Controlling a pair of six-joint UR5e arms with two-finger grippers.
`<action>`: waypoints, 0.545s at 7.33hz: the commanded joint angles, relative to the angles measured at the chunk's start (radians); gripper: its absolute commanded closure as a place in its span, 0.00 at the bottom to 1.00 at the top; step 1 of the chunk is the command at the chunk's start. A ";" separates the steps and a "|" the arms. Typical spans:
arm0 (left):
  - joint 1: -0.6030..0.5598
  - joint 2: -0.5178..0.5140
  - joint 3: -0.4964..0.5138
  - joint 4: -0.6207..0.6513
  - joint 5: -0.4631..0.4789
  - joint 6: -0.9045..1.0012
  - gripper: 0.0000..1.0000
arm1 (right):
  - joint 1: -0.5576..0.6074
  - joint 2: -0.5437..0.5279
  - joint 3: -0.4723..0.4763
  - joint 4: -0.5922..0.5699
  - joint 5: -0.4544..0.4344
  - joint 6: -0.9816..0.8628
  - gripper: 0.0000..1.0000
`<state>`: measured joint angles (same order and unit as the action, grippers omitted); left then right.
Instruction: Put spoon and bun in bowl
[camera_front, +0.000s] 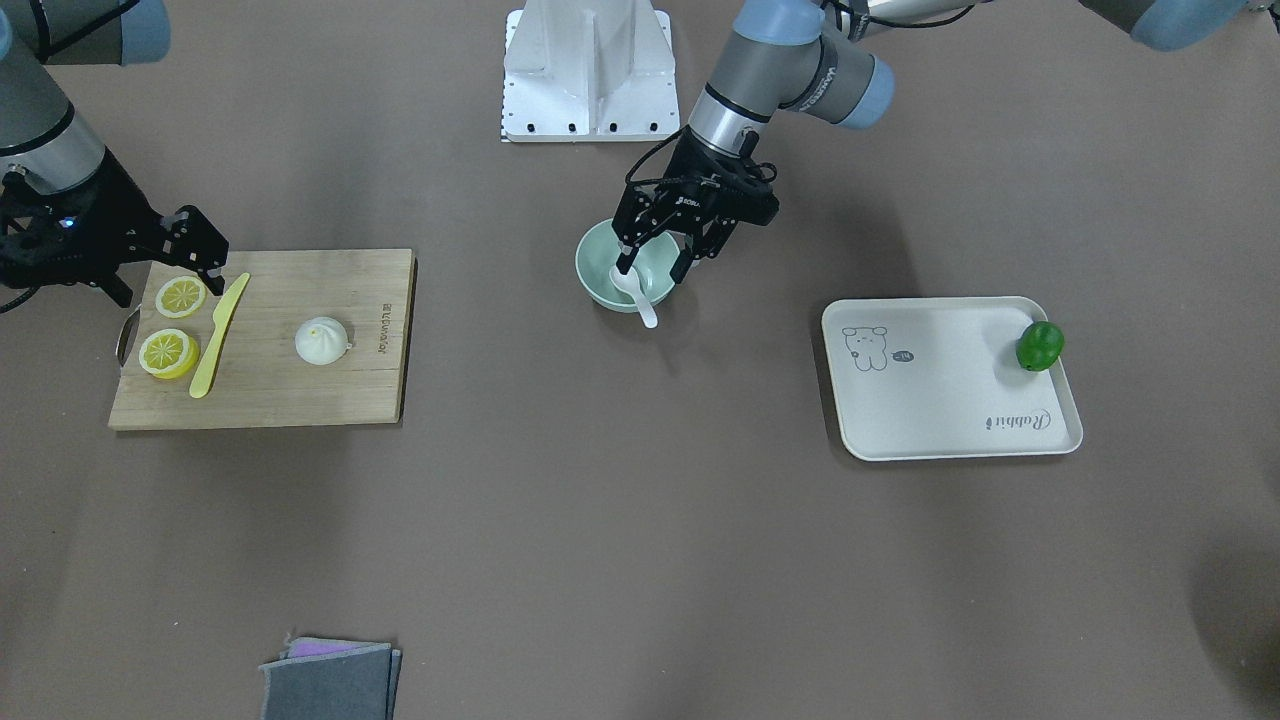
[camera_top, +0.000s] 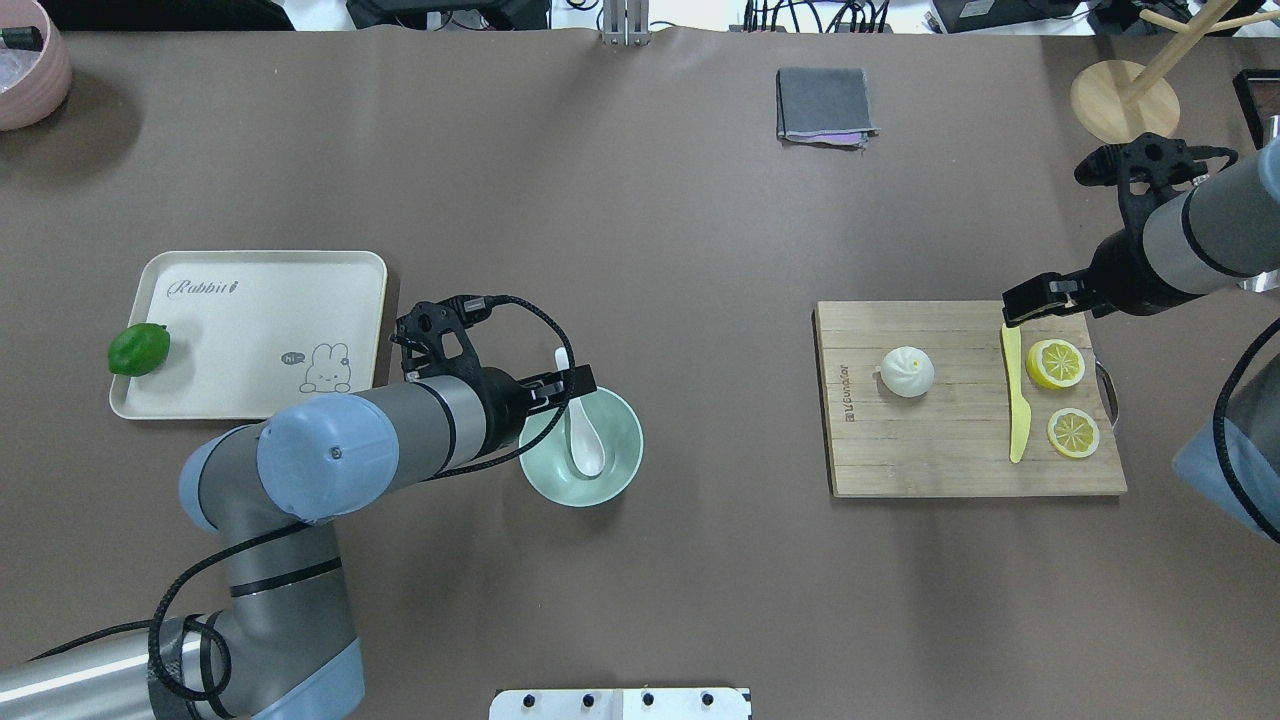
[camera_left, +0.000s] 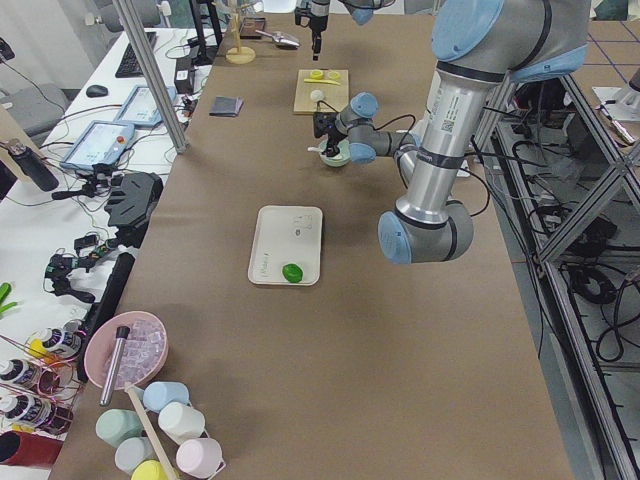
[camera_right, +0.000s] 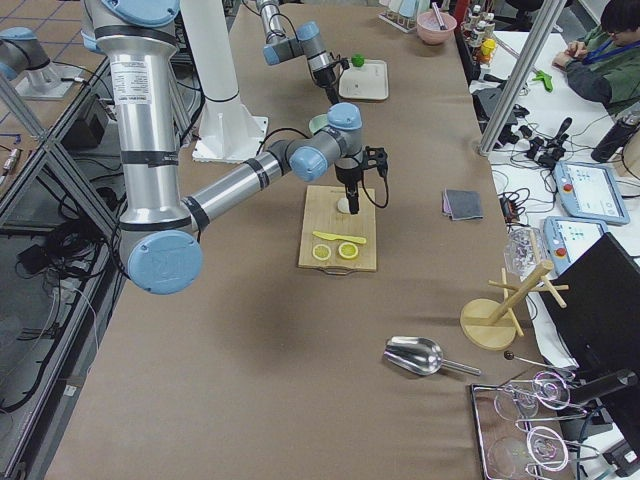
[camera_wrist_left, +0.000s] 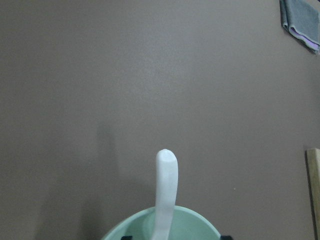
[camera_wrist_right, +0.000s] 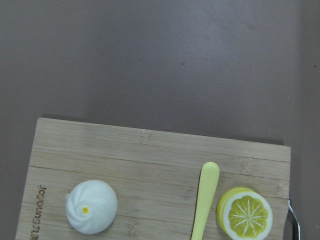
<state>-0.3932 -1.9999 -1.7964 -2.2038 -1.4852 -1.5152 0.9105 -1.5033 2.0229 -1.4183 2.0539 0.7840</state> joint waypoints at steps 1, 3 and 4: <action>-0.226 0.140 -0.055 0.013 -0.286 0.255 0.03 | -0.036 0.018 0.002 0.001 -0.058 0.076 0.00; -0.509 0.311 -0.057 0.006 -0.592 0.574 0.03 | -0.161 0.058 -0.001 -0.001 -0.203 0.164 0.00; -0.641 0.392 -0.048 0.010 -0.687 0.775 0.03 | -0.200 0.080 -0.010 -0.002 -0.224 0.164 0.00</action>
<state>-0.8705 -1.7141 -1.8485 -2.1947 -2.0292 -0.9771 0.7681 -1.4463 2.0200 -1.4192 1.8817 0.9318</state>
